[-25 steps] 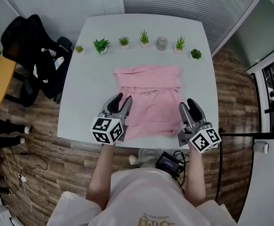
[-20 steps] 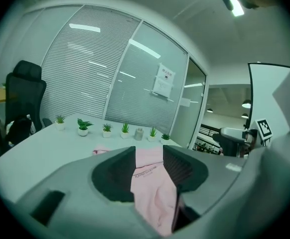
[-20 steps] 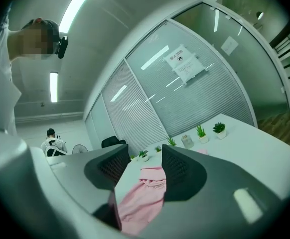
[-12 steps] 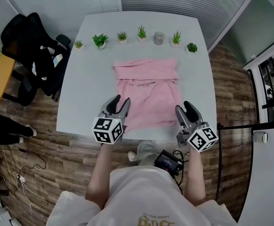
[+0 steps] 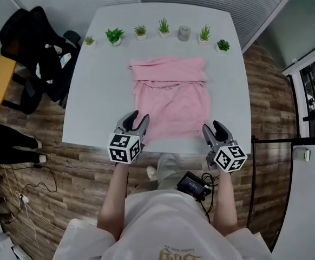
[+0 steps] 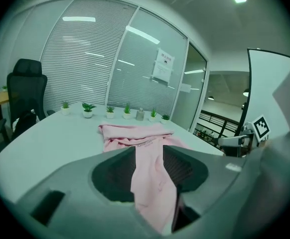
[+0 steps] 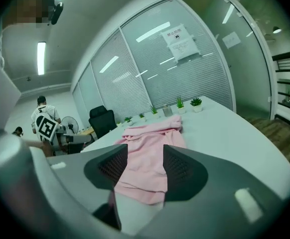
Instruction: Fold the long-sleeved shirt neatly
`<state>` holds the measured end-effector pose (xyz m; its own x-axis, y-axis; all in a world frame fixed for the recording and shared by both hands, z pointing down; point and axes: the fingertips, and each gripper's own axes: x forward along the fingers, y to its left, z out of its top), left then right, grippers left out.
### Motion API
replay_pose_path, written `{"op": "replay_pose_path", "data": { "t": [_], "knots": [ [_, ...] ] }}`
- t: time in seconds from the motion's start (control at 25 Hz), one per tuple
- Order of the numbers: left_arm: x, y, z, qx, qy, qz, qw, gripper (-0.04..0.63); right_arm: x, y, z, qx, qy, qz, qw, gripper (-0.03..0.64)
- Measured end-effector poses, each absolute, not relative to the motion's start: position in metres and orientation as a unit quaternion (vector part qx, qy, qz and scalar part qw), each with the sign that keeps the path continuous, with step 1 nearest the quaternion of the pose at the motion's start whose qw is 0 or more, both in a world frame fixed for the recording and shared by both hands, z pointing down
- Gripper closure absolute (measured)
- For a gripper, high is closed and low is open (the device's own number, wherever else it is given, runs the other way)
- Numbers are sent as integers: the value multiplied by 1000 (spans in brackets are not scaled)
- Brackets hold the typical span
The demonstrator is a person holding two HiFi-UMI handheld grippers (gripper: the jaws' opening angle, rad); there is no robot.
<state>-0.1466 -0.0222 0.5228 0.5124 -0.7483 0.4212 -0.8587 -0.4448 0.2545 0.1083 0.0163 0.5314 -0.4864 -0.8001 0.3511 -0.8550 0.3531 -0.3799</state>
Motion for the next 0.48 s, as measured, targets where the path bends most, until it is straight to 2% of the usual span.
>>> {"op": "replay_pose_path", "data": {
  "t": [0.16,0.48],
  "knots": [
    [-148,-8,540,836,-477,139,234,420,109,29,560,498,-819,263,110,397],
    [-144,21,585,830,-456,197,254,420,116,41,594,502,-808,263,161,402]
  ]
}}
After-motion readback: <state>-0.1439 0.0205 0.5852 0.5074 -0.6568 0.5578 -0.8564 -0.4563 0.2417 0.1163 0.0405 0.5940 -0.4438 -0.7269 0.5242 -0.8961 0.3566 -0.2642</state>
